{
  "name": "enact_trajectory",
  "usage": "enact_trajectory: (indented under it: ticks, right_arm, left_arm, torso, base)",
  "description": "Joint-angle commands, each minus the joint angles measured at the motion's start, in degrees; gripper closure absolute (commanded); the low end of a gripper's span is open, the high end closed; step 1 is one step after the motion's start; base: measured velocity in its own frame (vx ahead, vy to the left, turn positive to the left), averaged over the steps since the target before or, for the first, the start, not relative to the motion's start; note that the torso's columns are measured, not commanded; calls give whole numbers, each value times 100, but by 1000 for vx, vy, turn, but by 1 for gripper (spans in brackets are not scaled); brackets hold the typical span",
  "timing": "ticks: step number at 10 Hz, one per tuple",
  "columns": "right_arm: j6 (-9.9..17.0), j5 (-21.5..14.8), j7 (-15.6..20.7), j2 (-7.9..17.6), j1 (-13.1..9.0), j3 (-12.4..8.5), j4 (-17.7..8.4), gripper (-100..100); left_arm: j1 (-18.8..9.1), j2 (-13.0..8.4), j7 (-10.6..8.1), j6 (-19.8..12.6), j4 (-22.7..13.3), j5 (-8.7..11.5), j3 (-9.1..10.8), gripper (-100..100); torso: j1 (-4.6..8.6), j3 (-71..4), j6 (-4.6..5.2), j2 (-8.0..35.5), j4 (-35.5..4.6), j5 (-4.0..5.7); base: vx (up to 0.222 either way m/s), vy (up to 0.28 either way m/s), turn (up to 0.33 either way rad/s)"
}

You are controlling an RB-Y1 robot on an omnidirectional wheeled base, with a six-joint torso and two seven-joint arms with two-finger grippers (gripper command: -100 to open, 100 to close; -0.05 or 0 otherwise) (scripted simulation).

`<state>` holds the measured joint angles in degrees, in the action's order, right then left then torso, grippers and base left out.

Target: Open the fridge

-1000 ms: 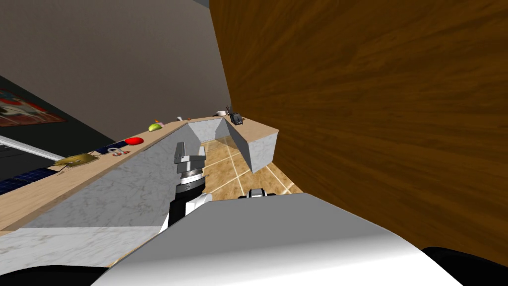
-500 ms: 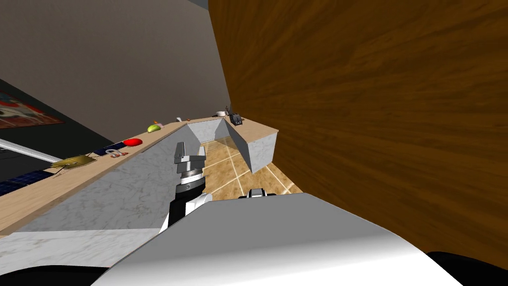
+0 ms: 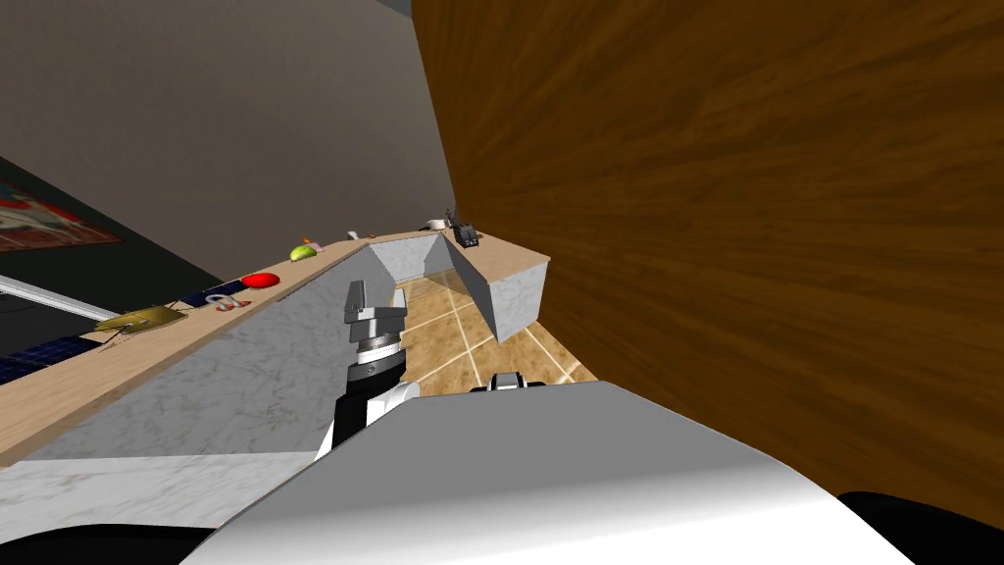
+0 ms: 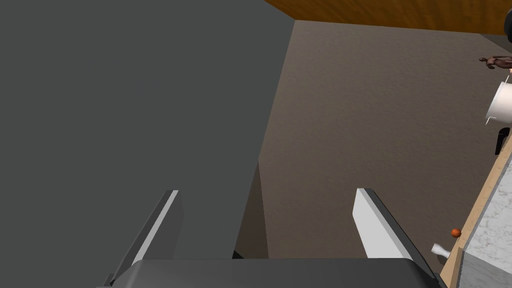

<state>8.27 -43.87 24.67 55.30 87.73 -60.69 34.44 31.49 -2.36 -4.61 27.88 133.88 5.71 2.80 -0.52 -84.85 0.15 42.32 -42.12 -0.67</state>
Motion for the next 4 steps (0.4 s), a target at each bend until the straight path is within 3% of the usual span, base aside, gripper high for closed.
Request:
enact_trajectory:
  ticks: [1, 4]
  right_arm:
    - [-10, -3, 6, -2, -11, 11, 5, 0]
    - [-29, -8, 16, -7, -34, 34, 14, 0]
  left_arm:
    - [0, 0, 0, 0, 0, 0, 0, 0]
    - [0, 0, 0, 0, 0, 0, 0, 0]
  torso:
    - [2, 2, -7, -11, -1, 14]
    - [9, 6, -14, -20, -3, 32]
  base:
    - [0, 0, 0]
    - [0, 0, 0]
